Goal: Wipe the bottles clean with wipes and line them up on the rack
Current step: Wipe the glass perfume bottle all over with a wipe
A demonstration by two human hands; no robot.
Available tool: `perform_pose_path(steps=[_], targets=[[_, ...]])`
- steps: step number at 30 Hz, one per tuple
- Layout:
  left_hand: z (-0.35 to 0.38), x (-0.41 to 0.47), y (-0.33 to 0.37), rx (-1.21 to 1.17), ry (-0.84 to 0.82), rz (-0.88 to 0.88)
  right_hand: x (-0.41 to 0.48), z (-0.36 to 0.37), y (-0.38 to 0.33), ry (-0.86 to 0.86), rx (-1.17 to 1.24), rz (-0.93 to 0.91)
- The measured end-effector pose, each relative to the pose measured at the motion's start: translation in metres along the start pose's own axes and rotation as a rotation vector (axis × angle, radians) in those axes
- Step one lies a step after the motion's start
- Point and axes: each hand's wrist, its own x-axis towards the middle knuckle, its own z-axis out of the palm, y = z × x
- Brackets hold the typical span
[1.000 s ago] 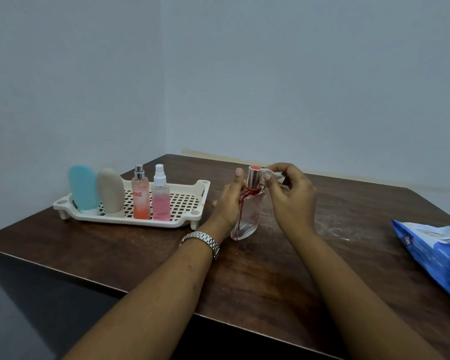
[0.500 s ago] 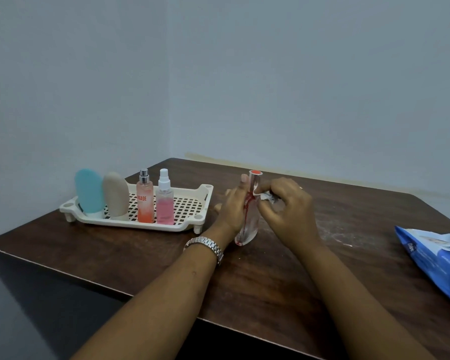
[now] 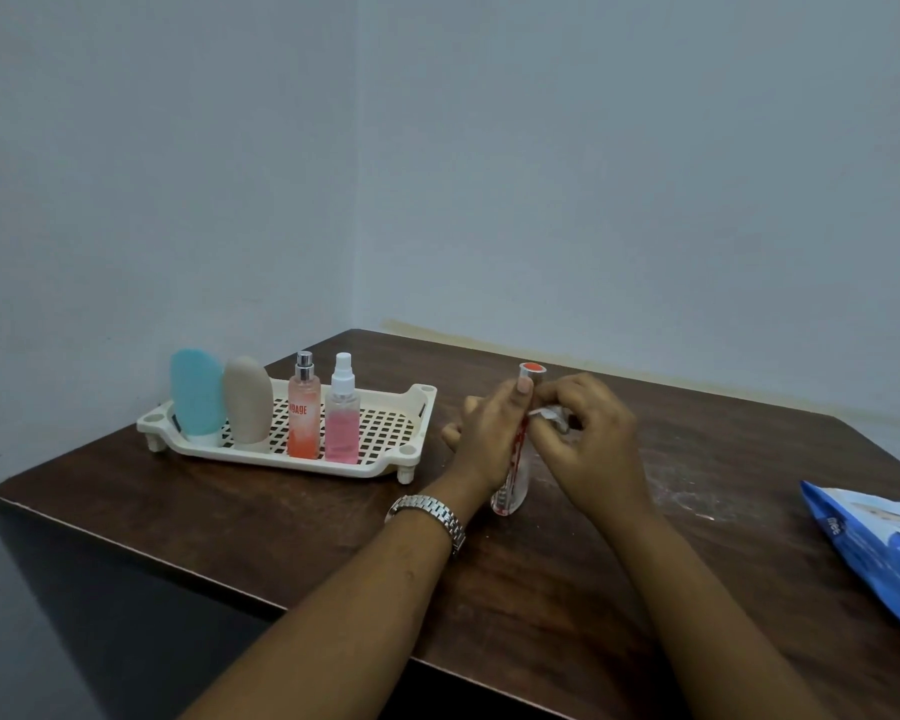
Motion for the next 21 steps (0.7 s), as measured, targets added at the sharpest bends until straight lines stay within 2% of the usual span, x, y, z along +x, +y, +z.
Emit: perform_pose_path(steps=[5, 9, 14, 18, 21], targets=[[-0.004, 0.006, -0.003, 0.105, -0.008, 0.119, 0.001, -0.006, 0.009, -0.017, 0.077, 0.142], [-0.003, 0.003, -0.001, 0.186, 0.075, 0.148, 0.001, -0.01, 0.007, -0.011, 0.276, 0.263], [0.0, -0.001, 0.006, 0.356, 0.22, 0.147, 0.003, -0.01, 0.005, 0.07, 0.308, 0.27], [-0.004, -0.001, 0.008, 0.37, 0.167, 0.111, 0.004, -0.011, 0.009, 0.075, 0.341, 0.319], [-0.009, 0.0, 0.01, 0.446, 0.19, 0.152, 0.003, -0.01, 0.008, 0.061, 0.333, 0.309]])
